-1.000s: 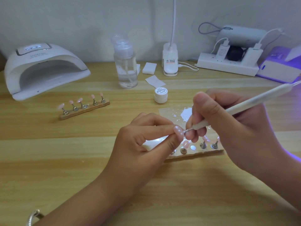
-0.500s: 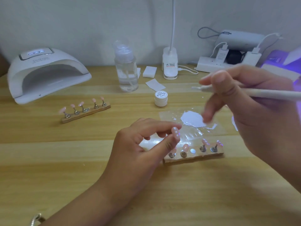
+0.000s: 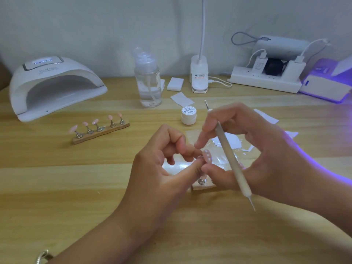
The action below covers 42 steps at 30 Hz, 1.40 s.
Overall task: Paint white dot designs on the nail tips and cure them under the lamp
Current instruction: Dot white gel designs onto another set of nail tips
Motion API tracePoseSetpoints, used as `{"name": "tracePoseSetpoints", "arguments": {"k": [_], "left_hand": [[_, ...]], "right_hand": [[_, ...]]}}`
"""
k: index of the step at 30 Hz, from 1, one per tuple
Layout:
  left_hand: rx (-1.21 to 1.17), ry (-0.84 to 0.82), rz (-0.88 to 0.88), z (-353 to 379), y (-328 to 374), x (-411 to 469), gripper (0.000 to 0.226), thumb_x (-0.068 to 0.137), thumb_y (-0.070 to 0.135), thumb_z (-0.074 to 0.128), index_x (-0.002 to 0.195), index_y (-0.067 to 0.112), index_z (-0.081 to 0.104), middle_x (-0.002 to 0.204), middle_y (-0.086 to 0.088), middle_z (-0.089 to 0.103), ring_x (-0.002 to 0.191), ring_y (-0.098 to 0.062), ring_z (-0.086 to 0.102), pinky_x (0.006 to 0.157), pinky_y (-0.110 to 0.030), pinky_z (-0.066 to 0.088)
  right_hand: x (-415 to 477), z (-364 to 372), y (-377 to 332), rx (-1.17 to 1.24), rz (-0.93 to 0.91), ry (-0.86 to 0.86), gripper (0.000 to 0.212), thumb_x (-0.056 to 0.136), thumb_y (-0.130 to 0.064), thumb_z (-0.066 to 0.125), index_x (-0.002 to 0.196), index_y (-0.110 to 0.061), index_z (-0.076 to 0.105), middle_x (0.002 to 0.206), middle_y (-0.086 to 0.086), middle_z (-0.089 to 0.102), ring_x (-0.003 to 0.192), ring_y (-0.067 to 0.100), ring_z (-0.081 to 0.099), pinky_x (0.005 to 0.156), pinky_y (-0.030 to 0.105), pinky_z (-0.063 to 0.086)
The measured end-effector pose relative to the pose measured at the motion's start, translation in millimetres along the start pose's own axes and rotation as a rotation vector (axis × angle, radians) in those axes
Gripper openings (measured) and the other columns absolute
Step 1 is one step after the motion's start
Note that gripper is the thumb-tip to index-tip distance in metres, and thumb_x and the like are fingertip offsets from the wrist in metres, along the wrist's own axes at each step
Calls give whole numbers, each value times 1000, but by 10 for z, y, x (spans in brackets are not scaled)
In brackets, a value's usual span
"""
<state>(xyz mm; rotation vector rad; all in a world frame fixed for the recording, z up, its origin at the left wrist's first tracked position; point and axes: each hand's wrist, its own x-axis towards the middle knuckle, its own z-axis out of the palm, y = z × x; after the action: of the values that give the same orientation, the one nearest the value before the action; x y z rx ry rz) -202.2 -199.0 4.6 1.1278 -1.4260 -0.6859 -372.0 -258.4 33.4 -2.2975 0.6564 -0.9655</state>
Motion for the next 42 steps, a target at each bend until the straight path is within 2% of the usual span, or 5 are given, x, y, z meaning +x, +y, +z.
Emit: {"name": "tracePoseSetpoints", "arguments": {"k": [4, 19, 22, 38, 42], "left_hand": [[-3, -12, 11, -8, 4, -10, 39, 75, 13, 80, 77, 18, 41, 74, 14, 72, 67, -1, 55, 65, -23, 36], [203, -176, -47, -13, -54, -24, 34, 65, 49, 77, 92, 34, 63, 106, 21, 67, 108, -4, 58, 89, -16, 36], [362, -258, -28, 9, -90, -26, 36, 62, 46, 80, 94, 35, 67, 120, 25, 60, 123, -2, 48, 103, -32, 37], [385, -307, 13, 29, -153, 17, 12, 76, 40, 70, 87, 33, 70, 113, 22, 61, 122, -4, 50, 104, -42, 37], [376, -308, 33, 50, -155, 25, 10, 80, 40, 69, 88, 34, 71, 108, 19, 63, 119, -2, 51, 102, -44, 39]], "right_hand": [[-30, -41, -43, 20, 5, -3, 44, 77, -15, 80, 109, -25, 51, 97, -8, 68, 101, 21, 64, 91, 30, 47], [-2, -325, 85, 78, 30, -112, 39, 76, -21, 80, 108, -17, 57, 89, -2, 69, 91, 22, 69, 86, 22, 48], [-52, -380, 160, 68, 121, -201, 39, 75, -18, 83, 106, -20, 59, 88, -2, 72, 87, 18, 67, 84, 18, 47], [-91, -354, 265, -12, 169, -319, 41, 73, -29, 87, 102, -28, 59, 96, -9, 71, 102, 14, 66, 93, 18, 43], [-66, -377, 275, -40, 173, -158, 23, 97, -41, 55, 102, -22, 65, 97, -9, 71, 98, 11, 63, 82, 20, 48]]}}
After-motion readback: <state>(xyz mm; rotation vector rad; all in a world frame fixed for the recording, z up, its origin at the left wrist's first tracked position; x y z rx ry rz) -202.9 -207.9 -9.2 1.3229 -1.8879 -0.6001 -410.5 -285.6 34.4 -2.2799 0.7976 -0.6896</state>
